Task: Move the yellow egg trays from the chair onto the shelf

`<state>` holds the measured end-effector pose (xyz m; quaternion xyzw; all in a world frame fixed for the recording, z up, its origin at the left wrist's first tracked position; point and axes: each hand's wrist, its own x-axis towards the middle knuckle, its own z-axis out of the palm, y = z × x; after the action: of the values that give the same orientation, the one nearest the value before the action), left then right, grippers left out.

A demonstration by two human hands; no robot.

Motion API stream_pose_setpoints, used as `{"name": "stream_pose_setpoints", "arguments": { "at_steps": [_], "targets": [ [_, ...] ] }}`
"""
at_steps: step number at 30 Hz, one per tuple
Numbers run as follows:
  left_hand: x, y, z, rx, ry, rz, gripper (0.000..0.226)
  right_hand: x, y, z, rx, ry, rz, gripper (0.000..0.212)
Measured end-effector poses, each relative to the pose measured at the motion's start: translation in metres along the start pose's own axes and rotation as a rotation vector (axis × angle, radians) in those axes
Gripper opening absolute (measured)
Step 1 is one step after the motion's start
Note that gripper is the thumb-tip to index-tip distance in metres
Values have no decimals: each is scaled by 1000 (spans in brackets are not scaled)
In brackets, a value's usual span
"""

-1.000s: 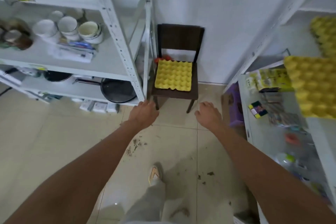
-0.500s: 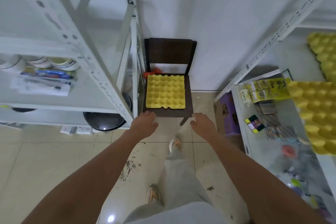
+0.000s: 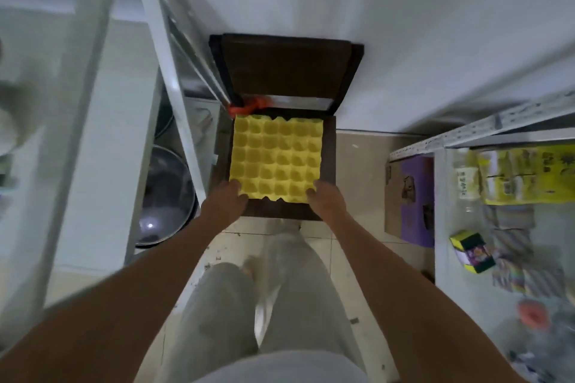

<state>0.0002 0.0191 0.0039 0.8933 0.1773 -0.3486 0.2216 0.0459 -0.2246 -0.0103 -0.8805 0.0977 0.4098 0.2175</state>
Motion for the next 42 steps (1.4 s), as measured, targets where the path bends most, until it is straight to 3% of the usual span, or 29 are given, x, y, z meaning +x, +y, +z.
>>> {"name": "stream_pose_setpoints", "arguments": {
  "at_steps": [6, 9, 12, 14, 17, 25, 31, 35, 42],
  "targets": [
    [100, 0, 17, -49, -27, -154, 57, 102, 15, 14, 83, 75, 136, 37],
    [139, -17, 25, -95, -55, -227, 65, 140, 27, 27, 41, 118, 213, 45],
    [158, -22, 31, -429, -57, -319, 62, 162, 33, 44, 40, 39, 254, 53],
    [165, -19, 34, -583, -19, -356, 59, 168, 31, 52, 87, 84, 259, 50],
    [167, -11, 38, -571, 73, -420, 55, 166, 21, 58, 179, 171, 276, 48],
    [161, 1, 40, -364, 152, -429, 47, 146, 14, 59, 173, 205, 247, 73],
    [143, -3, 41, -370, 330, -413, 29, 124, 31, 65, 65, 407, 232, 32],
    [135, -13, 38, -286, 290, -442, 27, 121, 47, 62, 140, 400, 223, 21],
    [144, -25, 32, -158, 324, -326, 16, 121, 66, 54, 150, 413, 131, 11]
  ]
}}
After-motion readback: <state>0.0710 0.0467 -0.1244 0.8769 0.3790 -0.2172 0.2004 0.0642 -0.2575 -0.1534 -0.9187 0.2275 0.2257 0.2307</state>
